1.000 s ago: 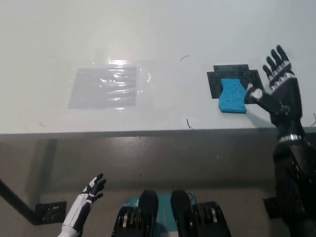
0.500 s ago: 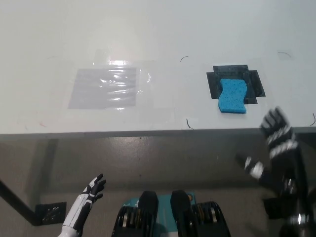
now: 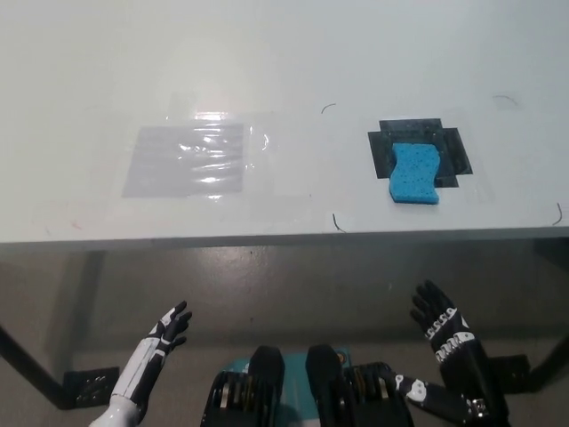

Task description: A soft sponge is kept on the balc marked spot on the table infront of the robot and it uses its right hand fist to press down on it and drrags it across the table in a back and forth manner twice to clean it

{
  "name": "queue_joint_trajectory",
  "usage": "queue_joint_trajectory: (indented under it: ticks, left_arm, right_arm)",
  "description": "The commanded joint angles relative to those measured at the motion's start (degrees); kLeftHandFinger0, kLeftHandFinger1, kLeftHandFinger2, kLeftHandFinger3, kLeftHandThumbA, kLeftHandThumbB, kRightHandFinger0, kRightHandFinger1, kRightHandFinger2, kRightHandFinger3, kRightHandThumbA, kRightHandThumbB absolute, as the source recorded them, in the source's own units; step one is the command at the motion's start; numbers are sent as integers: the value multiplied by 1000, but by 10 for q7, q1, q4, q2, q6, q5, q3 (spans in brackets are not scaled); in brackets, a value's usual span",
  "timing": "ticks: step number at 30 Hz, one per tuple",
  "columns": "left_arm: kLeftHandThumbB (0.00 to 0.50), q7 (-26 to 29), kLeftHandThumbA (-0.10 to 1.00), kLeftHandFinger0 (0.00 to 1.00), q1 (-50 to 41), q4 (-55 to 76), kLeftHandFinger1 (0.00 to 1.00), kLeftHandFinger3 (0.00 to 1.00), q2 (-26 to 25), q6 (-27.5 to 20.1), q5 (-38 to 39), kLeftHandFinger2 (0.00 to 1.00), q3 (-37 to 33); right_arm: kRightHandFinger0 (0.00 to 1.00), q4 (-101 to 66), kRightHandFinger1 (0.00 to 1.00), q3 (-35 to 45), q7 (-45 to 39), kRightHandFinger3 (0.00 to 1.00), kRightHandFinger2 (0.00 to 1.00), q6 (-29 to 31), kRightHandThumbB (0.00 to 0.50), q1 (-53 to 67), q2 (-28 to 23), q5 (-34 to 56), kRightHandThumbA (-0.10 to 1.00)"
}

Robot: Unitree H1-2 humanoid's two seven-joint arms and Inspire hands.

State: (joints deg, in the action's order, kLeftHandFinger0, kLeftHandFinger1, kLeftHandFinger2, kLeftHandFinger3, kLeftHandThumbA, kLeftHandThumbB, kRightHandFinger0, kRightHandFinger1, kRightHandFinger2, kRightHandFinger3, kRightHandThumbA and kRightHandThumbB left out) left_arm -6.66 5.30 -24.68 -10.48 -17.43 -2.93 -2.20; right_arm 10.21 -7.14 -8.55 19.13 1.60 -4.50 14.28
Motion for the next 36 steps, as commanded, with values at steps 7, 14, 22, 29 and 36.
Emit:
queue_joint_trajectory:
  ticks: [7,14,22,29,36]
  left_arm:
    - [465,-6,1000,1000,18,10,1000,1000,-9,-18,6,1000,2]
    - [472,-8,1000,1000,20,10,1000,1000,-10,-17,1,1000,-1]
    - [471,-4,1000,1000,22,14,1000,1000,-9,-13,0,1000,0]
    - [481,-3,1000,1000,16,17,1000,1000,-9,-14,0,1000,0]
    - [490,-1,1000,1000,17,22,1000,1000,-10,-10,-3,1000,1]
  right_arm:
    - [1000,25,1000,26,-33,1000,1000,19,307,-30,-4,16,1000]
    - [1000,27,1000,35,-32,1000,1000,23,262,-29,-2,4,1000]
    - [1000,23,1000,38,-28,1000,1000,22,241,-33,-2,-10,1000]
    - [1000,18,1000,36,-32,1000,1000,13,209,-33,-5,-10,1000]
    - [1000,16,1000,34,-33,1000,1000,9,172,-36,-6,-14,1000]
